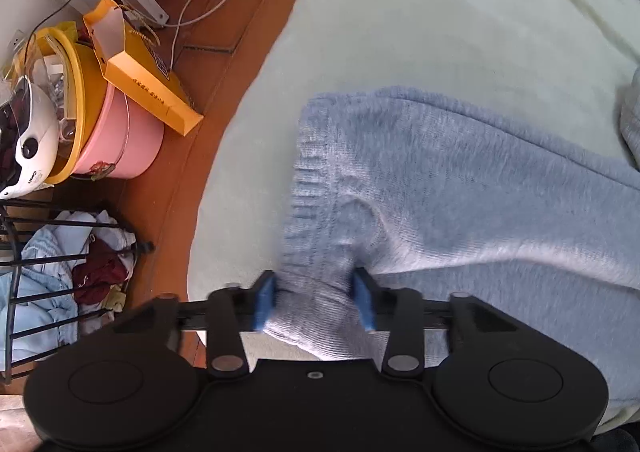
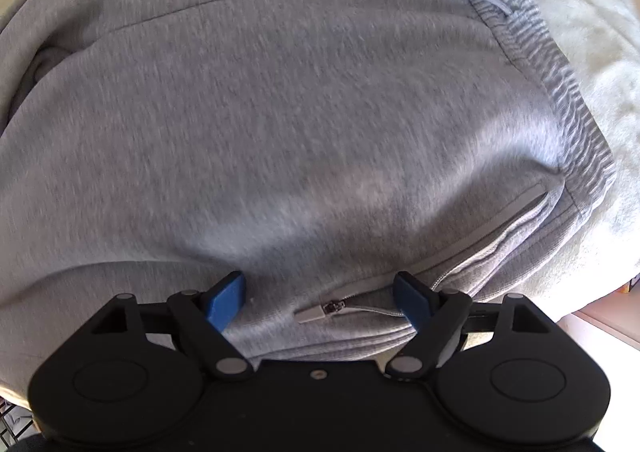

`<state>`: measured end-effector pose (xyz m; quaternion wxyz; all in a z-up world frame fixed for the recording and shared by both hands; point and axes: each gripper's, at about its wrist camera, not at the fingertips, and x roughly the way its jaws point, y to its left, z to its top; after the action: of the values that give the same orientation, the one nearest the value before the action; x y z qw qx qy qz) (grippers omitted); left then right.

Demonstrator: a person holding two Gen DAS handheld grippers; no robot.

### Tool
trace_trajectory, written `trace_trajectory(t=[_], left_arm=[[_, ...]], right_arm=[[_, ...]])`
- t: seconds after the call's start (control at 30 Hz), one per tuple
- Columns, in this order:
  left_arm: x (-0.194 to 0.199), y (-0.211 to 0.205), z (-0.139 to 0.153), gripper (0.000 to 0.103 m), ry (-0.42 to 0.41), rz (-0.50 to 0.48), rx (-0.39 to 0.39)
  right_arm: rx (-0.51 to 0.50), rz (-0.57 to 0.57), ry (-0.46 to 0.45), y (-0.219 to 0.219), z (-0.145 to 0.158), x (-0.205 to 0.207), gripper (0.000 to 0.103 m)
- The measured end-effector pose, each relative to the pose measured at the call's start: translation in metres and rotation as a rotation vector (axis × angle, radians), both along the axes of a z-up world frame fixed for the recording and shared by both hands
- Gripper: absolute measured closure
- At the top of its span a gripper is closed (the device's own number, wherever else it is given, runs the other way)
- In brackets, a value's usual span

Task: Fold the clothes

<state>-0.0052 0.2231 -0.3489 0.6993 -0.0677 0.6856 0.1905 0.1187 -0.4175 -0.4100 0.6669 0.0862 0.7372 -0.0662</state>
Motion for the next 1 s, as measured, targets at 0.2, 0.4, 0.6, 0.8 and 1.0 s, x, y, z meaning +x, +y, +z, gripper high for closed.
trace_trajectory(t=[0.2,0.4,0.6,0.8,1.0], left_arm=[[-0.002,0.0,0.004,0.072,0.05,-0.046,0.018],[0.001,-0.003,0.012,0.065,0.057,-0.052,0.031],[0.014,-0.038,0.054,0.061,-0.078,-0.195,0.082],[0.025,-0.109,0.051,0.061,-0.167,-0.321,-0.157],[0.008,-0.156,-0.005,0.061,0.011,-0.425,-0.217]], right_arm=[[0.003,0.022,0.012,-0.002,-0.009,-0.014,0.021],[-0.012,0.096,0.025,0.006,-0.005,-0.018,0.021],[0.075,0.277,-0.041,0.05,0.034,-0.013,0.022],[0.204,0.32,-0.074,0.103,0.02,-0.016,0.022],[0.155,0.381,0.033,0.116,-0.013,-0.044,0.021]])
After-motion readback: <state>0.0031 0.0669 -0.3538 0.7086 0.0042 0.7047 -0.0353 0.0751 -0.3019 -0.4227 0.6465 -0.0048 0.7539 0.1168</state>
